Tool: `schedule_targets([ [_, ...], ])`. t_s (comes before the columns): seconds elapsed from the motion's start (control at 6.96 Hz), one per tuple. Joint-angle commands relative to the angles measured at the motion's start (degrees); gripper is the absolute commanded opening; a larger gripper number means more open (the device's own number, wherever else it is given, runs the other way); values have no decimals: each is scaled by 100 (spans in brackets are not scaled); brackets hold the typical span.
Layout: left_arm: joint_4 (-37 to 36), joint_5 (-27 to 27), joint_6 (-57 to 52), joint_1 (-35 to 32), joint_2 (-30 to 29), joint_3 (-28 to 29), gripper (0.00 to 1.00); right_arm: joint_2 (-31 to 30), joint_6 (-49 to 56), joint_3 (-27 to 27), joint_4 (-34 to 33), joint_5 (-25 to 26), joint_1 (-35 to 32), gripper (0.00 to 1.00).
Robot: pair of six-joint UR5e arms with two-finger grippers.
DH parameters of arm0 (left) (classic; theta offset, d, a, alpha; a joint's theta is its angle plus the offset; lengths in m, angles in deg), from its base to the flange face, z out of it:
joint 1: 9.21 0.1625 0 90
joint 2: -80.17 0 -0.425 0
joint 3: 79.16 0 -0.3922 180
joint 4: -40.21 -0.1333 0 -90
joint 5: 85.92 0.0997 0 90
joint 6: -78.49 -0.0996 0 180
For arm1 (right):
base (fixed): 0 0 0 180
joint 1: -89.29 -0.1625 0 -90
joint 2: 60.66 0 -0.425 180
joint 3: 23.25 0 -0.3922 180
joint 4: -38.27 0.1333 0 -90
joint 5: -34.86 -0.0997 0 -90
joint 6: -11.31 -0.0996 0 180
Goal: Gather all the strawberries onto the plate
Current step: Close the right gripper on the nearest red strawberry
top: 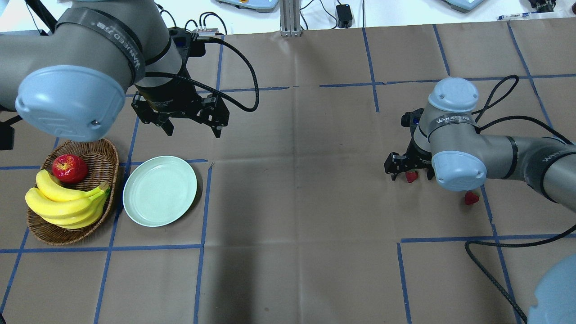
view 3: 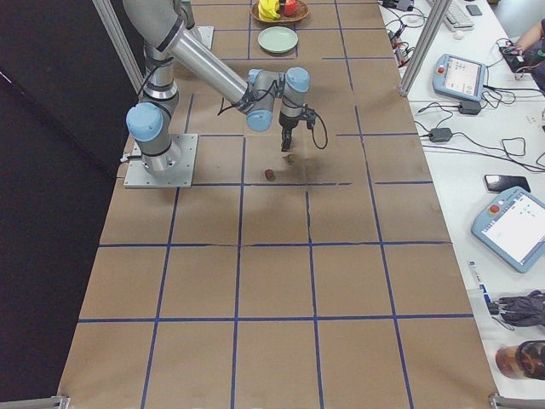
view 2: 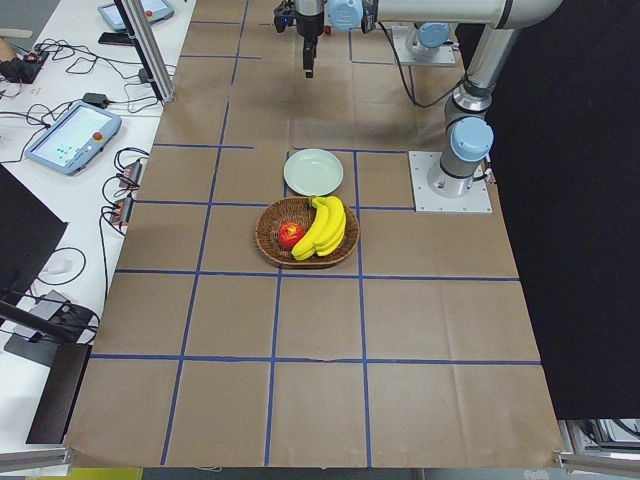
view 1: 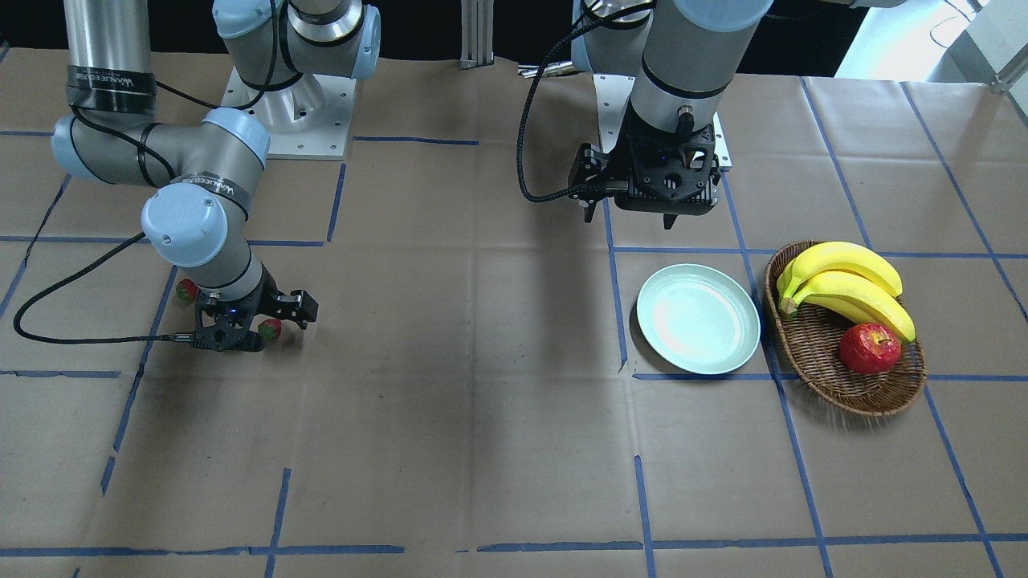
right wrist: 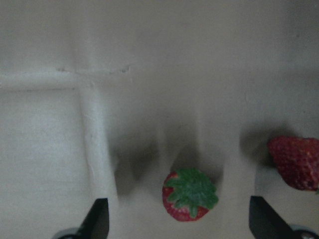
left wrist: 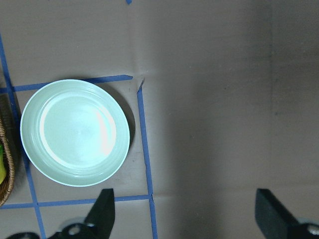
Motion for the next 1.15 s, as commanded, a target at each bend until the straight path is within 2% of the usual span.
schedule_targets([
  [0.0,-9,-29,-22,0,-38,0,100,10,-1,12,-16,-26,0,72],
  [0.29,-18,-29,-23,0,-47,8,100,1,-1,30,-25,-26,0,40],
  [0.72,-18,-29,-5,0,-38,0,100,1,-1,100,-25,-26,0,6],
  [0.86,-18,-29,-14,0,-30,0,100,-42,-1,240,28,8,0,4],
  [1.01,-18,-29,-14,0,-29,8,100,-147,-1,563,394,26,26,4],
])
